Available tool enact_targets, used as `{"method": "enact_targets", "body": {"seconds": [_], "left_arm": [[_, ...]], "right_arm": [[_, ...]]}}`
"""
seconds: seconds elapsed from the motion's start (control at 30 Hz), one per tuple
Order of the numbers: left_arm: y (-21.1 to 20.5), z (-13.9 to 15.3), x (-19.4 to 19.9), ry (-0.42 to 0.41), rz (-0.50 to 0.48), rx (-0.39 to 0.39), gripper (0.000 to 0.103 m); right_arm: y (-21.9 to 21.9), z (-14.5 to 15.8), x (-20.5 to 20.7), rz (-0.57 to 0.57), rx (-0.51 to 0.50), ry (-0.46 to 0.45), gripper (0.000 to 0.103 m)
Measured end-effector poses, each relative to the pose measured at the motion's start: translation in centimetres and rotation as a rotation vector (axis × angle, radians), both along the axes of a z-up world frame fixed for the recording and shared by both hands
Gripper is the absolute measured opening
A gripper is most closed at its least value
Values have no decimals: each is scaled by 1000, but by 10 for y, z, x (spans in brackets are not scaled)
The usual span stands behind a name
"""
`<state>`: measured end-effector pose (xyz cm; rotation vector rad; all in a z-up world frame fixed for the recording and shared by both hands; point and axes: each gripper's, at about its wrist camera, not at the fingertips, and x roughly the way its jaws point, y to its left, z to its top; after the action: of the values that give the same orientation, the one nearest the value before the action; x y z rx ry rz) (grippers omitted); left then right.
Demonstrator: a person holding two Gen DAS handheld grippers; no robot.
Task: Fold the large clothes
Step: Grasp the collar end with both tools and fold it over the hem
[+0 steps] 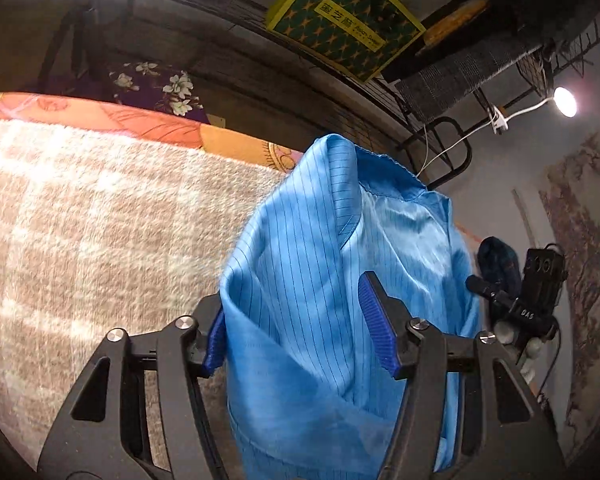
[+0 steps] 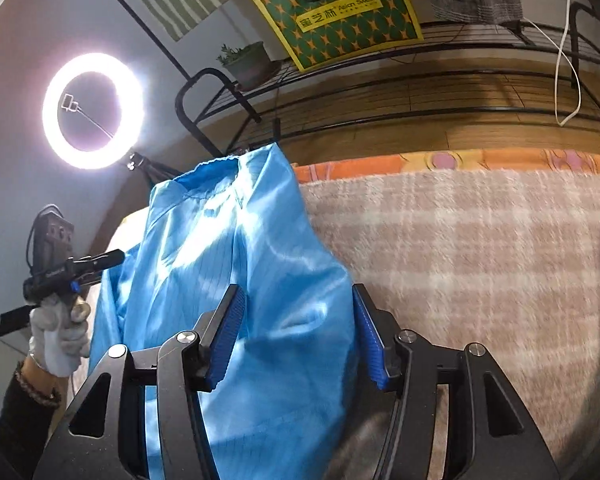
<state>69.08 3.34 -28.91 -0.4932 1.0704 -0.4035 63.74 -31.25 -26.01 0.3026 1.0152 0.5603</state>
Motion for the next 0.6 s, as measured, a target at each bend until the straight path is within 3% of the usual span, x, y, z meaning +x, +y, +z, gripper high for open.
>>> {"method": "enact_targets", "body": {"seconds": [0.03, 0.07, 0.1, 0.17, 0.2, 0.3, 0.6], "left_arm": [[-7, 0, 1, -7, -18, 24, 39], [-12, -1, 2, -11, -36, 46, 18], [-18, -1, 1, -20, -50, 73, 11], [-29, 1, -1, -51, -76, 129, 1], [-32, 3, -3, -69, -79, 137, 0], [-34, 14, -11, -103, -73, 125, 0], [-35, 75, -65, -232, -97, 138, 0]], "right_arm": [[5, 0, 0, 10, -21, -6, 48], [10, 0, -1, 19, -43, -19, 34], [15, 0, -2, 43, -59, -19, 19], [23, 0, -5, 62, -114, -37, 12], [24, 2, -6, 64, -124, -44, 7], [22, 9, -11, 56, -135, -79, 5], [22, 62, -47, 83, -96, -213, 3]]}}
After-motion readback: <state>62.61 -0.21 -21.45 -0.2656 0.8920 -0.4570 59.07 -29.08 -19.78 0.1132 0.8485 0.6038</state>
